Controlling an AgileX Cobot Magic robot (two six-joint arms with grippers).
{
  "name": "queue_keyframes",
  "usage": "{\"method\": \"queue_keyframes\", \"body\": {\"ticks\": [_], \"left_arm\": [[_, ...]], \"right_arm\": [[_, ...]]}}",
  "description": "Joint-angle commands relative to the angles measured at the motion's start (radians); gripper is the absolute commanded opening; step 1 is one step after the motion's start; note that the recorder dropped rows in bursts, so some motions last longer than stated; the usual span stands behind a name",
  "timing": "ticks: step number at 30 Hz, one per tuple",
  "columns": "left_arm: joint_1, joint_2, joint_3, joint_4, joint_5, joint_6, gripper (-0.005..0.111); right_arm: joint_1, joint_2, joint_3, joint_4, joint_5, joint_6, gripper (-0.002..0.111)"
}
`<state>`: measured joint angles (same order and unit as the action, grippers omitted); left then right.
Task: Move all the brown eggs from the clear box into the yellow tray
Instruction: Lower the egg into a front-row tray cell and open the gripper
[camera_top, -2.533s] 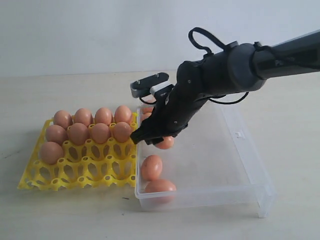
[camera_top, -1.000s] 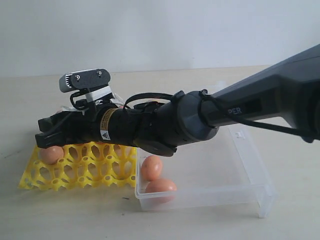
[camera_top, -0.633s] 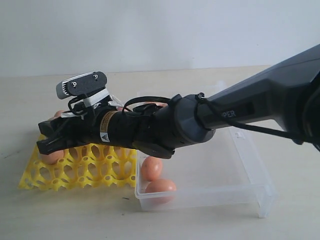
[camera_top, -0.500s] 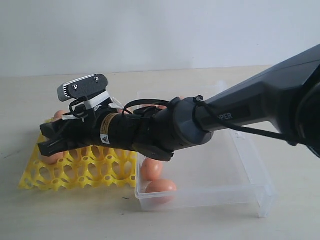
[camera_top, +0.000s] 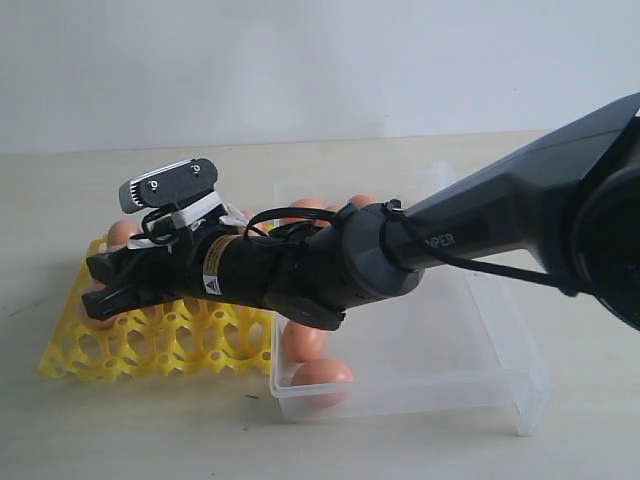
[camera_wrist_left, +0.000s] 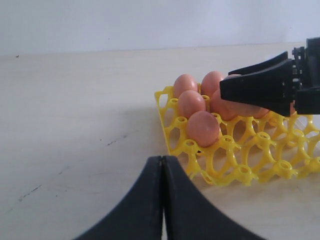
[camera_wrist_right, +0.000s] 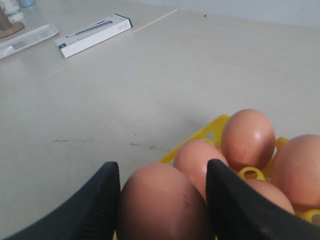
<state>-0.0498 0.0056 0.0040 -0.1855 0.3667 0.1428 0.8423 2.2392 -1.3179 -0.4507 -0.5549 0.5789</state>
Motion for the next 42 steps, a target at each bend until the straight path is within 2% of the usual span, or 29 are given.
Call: {"method": "queue_keyframes", "body": {"ticks": [1, 6, 10, 34, 36, 37, 38, 39, 41, 42], "left_arm": [[0.001, -0.006, -0.004, -0.001, -0.01, 0.0, 0.0], [0.001, -0.006, -0.004, -0.001, -0.01, 0.0, 0.0], [0.001, -0.006, -0.004, -0.001, -0.01, 0.0, 0.0], [0.001, -0.006, -0.004, -0.001, -0.01, 0.0, 0.0], [0.001, -0.006, -0.004, -0.001, -0.01, 0.0, 0.0], [0.001, -0.006, -0.004, -0.001, -0.01, 0.0, 0.0], [0.001, -0.006, -0.004, -0.001, -0.01, 0.003, 0.0], [0.001, -0.006, -0.004, -0.001, -0.01, 0.003, 0.0], [0.001, -0.006, -0.004, -0.001, -0.01, 0.003, 0.0], [0.001, -0.006, -0.004, -0.001, -0.01, 0.003, 0.0]], "right_arm": [[-0.001, -0.001, -0.006, 0.021, -0.024, -0.011, 0.0], [-0.001, -0.001, -0.006, 0.026, -0.026, -0.011, 0.0], [-0.001, 0.006, -0.008, 0.026, -0.03, -0.011, 0.006], [-0.007, 0.046, -0.048, 0.032, 0.022, -0.037, 0.007], [-0.007, 0.046, -0.048, 0.032, 0.026, -0.037, 0.017], [-0.007, 0.046, -0.048, 0.032, 0.026, -0.037, 0.028], [-0.007, 0.046, -0.048, 0.032, 0.026, -0.037, 0.034], [-0.007, 0.046, -0.048, 0.032, 0.026, -0.037, 0.046], [-0.007, 0.046, -0.048, 0.032, 0.029, -0.037, 0.057], [-0.007, 0.046, -0.048, 0.032, 0.029, -0.037, 0.057]]}}
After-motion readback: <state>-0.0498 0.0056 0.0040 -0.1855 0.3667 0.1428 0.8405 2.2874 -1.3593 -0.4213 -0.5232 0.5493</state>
